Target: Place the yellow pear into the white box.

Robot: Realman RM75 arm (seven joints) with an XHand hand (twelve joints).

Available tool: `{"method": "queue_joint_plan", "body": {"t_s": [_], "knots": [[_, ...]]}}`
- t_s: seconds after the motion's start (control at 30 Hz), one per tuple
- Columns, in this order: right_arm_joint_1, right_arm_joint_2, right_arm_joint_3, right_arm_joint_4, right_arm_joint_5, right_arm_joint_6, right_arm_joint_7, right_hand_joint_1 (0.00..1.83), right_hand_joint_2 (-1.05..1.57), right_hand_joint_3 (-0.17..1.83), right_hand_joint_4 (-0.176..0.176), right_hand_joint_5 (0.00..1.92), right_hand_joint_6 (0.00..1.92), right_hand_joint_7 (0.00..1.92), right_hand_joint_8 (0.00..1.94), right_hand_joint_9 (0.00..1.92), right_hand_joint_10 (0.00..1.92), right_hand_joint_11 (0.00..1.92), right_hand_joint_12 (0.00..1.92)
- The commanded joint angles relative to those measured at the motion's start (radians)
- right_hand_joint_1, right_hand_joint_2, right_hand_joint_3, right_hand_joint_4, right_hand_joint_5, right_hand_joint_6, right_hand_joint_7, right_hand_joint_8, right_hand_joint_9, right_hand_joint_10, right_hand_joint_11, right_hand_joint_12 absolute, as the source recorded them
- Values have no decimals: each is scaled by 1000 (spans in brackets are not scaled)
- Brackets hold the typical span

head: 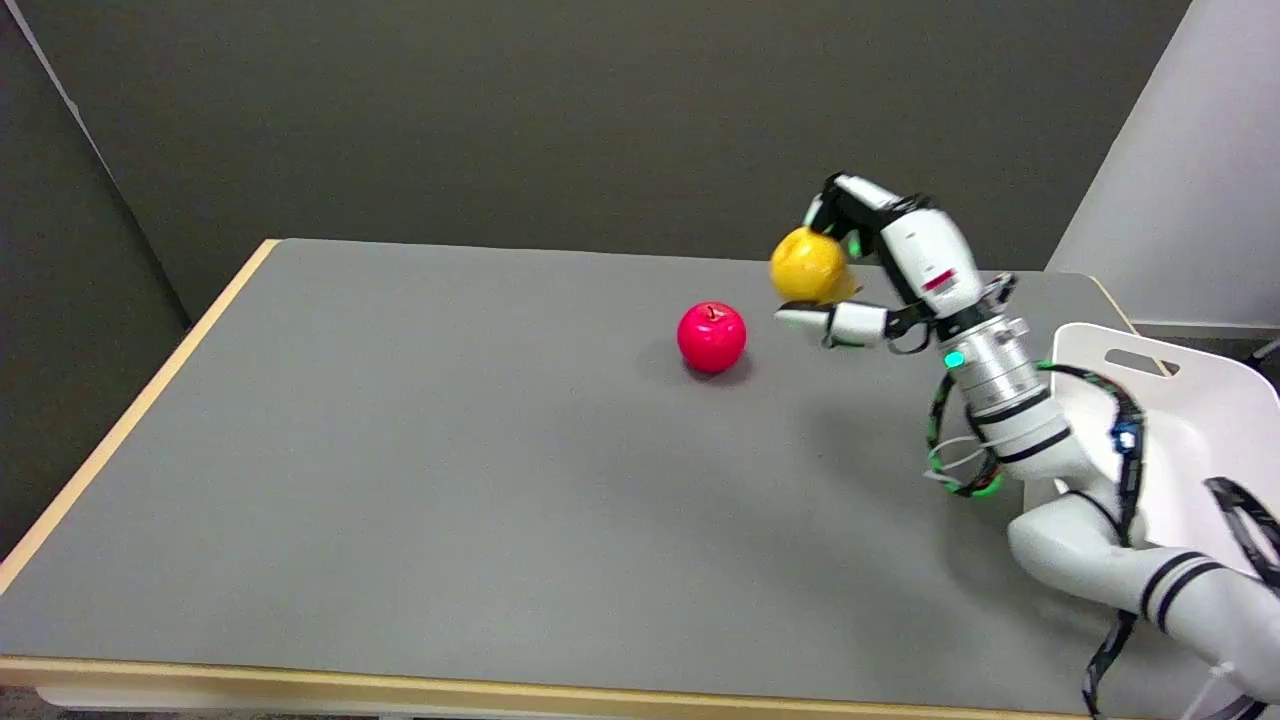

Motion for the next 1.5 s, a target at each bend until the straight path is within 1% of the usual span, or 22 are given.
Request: {"method": "queue_joint_plan", "body": {"t_s": [0.03, 0.1, 0.2, 0.3, 0.47, 0.67, 0.83, 0.87, 0.93, 1.0, 1.2, 1.23, 1.27, 1.3, 1.5], "knots": [[-241, 133, 399, 140, 98, -114, -188, 1340, 1141, 216, -168, 548, 1557, 806, 1359, 755, 1496, 767, 1921], [-300, 120, 495, 133, 98, -157, -188, 1340, 1139, 220, -168, 549, 1555, 807, 1359, 755, 1496, 770, 1921], [-373, 91, 593, 119, 98, -179, -188, 1340, 1139, 219, -168, 550, 1556, 806, 1362, 755, 1497, 781, 1920], [-449, 55, 670, 111, 123, -173, -188, 1338, 1142, 214, -160, 551, 1558, 804, 1365, 753, 1498, 798, 1921], [-545, 0, 762, 101, 159, -143, -188, 1340, 1129, 233, -159, 562, 1554, 809, 1357, 757, 1493, 786, 1921], [-633, -63, 818, 78, 196, -98, -188, 1340, 1119, 250, -156, 568, 1548, 814, 1347, 760, 1488, 772, 1921], [-670, -89, 811, 50, 226, -56, -189, 1340, 1120, 247, -156, 569, 1549, 814, 1347, 761, 1490, 787, 1919], [-676, -94, 804, 44, 231, -46, -189, 1311, 1110, 278, -143, 573, 1557, 820, 1353, 762, 1491, 793, 1918], [-681, -100, 795, 36, 235, -39, -189, 1165, 1051, 450, -73, 596, 1590, 852, 1377, 772, 1490, 789, 1921], [-684, -102, 781, 30, 243, -30, -189, 1164, 1050, 451, -72, 597, 1590, 851, 1377, 773, 1490, 790, 1921], [-681, -100, 752, 24, 252, -21, -189, 1165, 1046, 455, -72, 600, 1585, 854, 1375, 774, 1489, 793, 1921], [-678, -98, 747, 24, 252, -21, -189, 1213, 1066, 398, -94, 594, 1575, 844, 1367, 771, 1489, 800, 1920], [-676, -96, 746, 24, 252, -21, -189, 1291, 1098, 305, -131, 583, 1557, 828, 1354, 765, 1490, 812, 1918], [-674, -95, 740, 24, 252, -21, -189, 1341, 1118, 248, -154, 577, 1546, 818, 1345, 762, 1490, 815, 1916], [-668, -91, 718, 19, 252, -7, -180, 1341, 1115, 252, -154, 578, 1545, 818, 1346, 760, 1492, 802, 1916]]}}
